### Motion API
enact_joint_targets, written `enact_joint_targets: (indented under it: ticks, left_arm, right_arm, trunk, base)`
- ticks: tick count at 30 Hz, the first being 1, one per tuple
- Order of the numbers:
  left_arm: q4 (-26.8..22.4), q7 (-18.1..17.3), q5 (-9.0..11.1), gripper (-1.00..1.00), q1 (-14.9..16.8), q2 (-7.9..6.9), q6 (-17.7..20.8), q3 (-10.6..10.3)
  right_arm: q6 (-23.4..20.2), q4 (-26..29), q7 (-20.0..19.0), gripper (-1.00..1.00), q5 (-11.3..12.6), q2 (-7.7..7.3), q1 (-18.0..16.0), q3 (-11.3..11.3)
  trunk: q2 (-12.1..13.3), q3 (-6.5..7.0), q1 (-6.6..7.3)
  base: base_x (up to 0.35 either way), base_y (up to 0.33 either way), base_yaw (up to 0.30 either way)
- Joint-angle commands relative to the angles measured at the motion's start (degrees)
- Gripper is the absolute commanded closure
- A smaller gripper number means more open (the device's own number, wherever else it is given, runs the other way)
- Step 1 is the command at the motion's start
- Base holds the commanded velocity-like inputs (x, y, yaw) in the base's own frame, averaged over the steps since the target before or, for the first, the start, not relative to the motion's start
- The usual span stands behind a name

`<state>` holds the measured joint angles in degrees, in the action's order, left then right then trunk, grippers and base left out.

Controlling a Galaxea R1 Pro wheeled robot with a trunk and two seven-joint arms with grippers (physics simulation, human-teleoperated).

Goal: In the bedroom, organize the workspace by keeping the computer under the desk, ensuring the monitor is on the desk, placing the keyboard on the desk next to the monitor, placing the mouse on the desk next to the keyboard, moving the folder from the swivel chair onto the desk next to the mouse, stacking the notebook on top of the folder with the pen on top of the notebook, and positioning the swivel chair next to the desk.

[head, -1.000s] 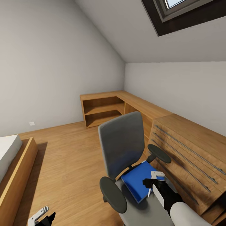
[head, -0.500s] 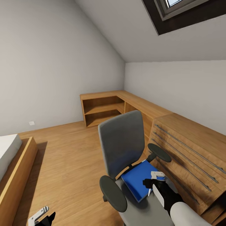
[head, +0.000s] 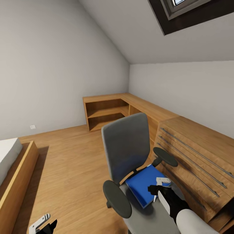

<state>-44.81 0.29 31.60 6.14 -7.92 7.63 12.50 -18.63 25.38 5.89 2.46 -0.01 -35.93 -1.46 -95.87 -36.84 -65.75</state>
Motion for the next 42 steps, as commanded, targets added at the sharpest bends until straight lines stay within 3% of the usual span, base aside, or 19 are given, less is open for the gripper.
enact_joint_targets:
  ticks: [1, 5, 15, 20, 42]
  left_arm:
    - [-0.10, 0.04, 0.57, -1.00, 0.01, 0.01, 0.37, 0.07]
    - [-0.10, 0.09, 0.57, -1.00, 0.01, 0.01, 0.37, 0.07]
    - [-0.10, -0.03, 0.57, -1.00, 0.01, 0.01, 0.37, 0.07]
    - [-0.10, 0.09, 0.57, -1.00, 0.01, 0.01, 0.37, 0.07]
    - [-0.10, -0.16, 0.66, -1.00, 0.01, 0.01, 0.37, 0.10]
  right_arm:
    - [-0.29, 0.11, 0.18, -1.00, 0.26, 0.01, -0.01, -0.03]
    - [-0.28, 0.11, 0.18, -1.00, 0.25, 0.01, -0.01, -0.03]
    - [-0.30, 0.11, 0.18, -1.00, 0.24, 0.01, -0.01, -0.03]
    - [-0.30, 0.11, 0.18, -1.00, 0.26, 0.01, -0.01, -0.03]
    - [-0.27, 0.11, 0.25, -1.00, 0.20, 0.01, -0.01, -0.03]
  trunk:
    - [-0.44, -0.24, -0.22]
    - [-2.05, -0.96, -1.10]
    - [-2.05, -0.96, -1.10]
    - [-4.05, -1.86, -2.20]
    - [-4.05, -1.86, -2.20]
  base:
    - [0.000, 0.000, 0.000]
    - [0.000, 0.000, 0.000]
    - [0.000, 0.000, 0.000]
    - [0.000, 0.000, 0.000]
    - [0.000, 0.000, 0.000]
